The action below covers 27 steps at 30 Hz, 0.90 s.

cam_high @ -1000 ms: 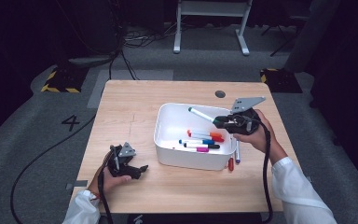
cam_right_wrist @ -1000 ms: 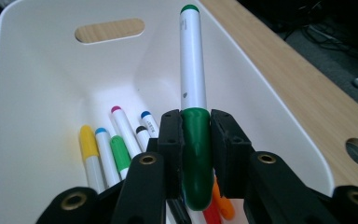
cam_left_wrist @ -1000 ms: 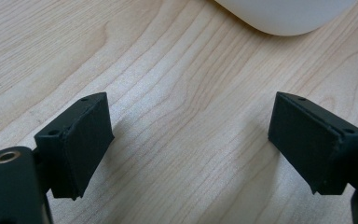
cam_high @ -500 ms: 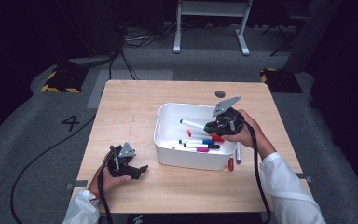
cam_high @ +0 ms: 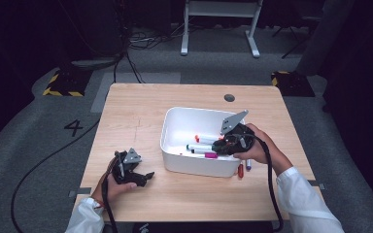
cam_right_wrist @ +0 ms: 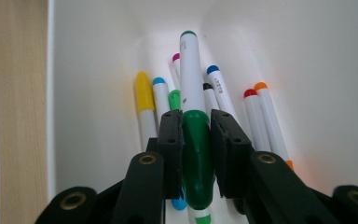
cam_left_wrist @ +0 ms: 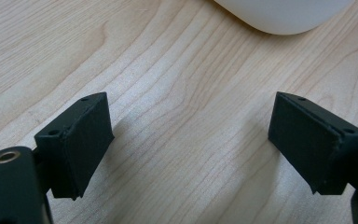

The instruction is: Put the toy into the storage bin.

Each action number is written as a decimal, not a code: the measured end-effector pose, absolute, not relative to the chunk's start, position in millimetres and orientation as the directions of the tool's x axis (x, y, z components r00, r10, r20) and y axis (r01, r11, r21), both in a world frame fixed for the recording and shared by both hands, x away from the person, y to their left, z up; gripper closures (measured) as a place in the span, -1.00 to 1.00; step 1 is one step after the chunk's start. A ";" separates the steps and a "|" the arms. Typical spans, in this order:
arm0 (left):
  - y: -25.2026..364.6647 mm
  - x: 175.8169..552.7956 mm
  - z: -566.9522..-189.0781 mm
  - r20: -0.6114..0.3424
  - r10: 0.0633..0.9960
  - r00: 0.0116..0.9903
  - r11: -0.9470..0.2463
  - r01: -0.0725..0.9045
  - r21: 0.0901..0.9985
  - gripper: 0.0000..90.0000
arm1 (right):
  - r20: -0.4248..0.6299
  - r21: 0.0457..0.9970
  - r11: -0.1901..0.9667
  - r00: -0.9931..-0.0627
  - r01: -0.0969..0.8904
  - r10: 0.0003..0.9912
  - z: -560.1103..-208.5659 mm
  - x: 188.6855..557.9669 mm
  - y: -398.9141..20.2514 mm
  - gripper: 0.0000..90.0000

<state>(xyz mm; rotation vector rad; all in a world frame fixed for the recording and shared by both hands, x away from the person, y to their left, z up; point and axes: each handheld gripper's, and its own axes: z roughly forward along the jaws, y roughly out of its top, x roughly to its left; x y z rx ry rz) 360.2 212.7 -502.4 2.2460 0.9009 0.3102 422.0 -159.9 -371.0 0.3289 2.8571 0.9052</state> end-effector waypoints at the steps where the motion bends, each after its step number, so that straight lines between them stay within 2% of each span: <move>1: 212.7 360.3 -502.4 -0.032 0.681 0.731 -0.524 0.517 0.677 -0.70 | -0.050 0.580 0.795 -0.967 0.176 0.251 -370.9 420.8 -159.8 0.67; 6: 212.7 360.3 -502.4 -0.032 0.681 0.731 -0.523 0.517 0.677 -0.70 | -0.063 0.575 0.803 -0.970 0.157 0.235 -371.8 420.4 -159.5 0.66; 9: 212.7 360.3 -502.4 -0.032 0.681 0.731 -0.523 0.517 0.677 -0.70 | -0.061 0.580 0.801 -0.973 0.148 0.224 -371.3 418.1 -158.9 0.52; 19: 212.7 360.3 -502.4 -0.032 0.681 0.731 -0.524 0.517 0.677 -0.70 | -0.087 0.629 0.759 -0.955 0.169 0.284 -362.5 416.6 -169.9 0.34; 25: 212.8 360.3 -502.4 -0.031 0.681 0.732 -0.524 0.517 0.677 -0.70 | -0.100 0.677 0.713 -0.937 0.184 0.336 -353.9 413.6 -184.1 0.14; 27: 212.7 360.3 -502.4 -0.031 0.681 0.731 -0.524 0.517 0.677 -0.70 | -0.108 0.701 0.687 -0.925 0.189 0.364 -349.1 410.7 -192.9 0.01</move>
